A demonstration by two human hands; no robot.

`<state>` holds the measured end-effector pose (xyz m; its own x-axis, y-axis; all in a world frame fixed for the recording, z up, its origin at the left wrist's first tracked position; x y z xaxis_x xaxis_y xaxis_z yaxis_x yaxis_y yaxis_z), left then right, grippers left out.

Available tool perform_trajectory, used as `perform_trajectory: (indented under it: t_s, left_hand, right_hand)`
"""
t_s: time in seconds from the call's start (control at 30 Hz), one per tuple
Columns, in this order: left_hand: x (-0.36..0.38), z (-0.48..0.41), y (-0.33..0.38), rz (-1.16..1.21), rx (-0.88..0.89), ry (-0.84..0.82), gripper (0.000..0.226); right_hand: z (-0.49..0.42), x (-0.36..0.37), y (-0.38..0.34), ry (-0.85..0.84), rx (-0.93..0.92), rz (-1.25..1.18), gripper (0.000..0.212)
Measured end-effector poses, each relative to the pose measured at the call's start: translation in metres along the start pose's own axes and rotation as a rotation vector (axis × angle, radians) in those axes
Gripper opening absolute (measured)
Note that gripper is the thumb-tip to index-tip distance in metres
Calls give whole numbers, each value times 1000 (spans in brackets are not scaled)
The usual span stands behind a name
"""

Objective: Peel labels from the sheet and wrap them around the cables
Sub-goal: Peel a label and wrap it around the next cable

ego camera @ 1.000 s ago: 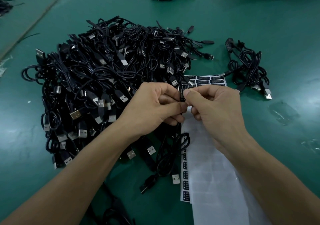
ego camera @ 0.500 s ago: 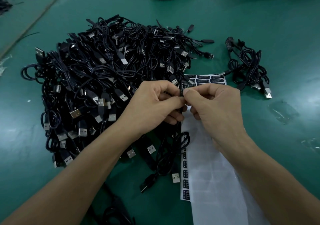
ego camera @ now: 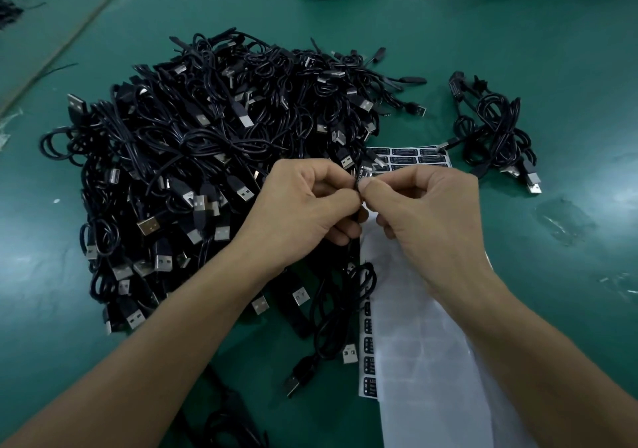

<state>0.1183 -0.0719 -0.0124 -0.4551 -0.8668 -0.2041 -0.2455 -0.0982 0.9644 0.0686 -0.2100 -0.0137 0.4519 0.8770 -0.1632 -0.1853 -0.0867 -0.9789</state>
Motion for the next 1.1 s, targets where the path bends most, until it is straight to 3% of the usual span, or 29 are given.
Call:
perform_trajectory:
  t_s: [0.4,0.57,0.63,0.97,1.1]
  left_hand:
    - [0,-1,1,10,-11,5,8]
    - [-1,-1,2,21,-1,3,8]
    - [-1,-1,2,19,0,-1,9]
    - [-1,-1,2,-21,34,-22,7]
    - [3,-1,0,-56,35,-80,10]
  right_hand:
    - [-4,1,5,-16,47,-26,1]
    - [-7,-9,7,61,60,-18,27]
    - [-7,-10,5,60,51,-18,28]
    - [-6,8,3,-196,33,-178,11]
    - [-9,6,-1,-202,1,-124,12]
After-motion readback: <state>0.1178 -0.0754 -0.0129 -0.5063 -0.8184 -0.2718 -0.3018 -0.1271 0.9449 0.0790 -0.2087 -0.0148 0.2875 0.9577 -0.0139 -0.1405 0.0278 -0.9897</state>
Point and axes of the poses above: each hand's wrist, its own z-axis away from the middle knuckle, its own x-axis out of the palm, y = z × x, the point moved 9 cm from there along -z, towards the middle knuckle, and after that the axes turned 14 degrees about x, right-handed, at the moved point
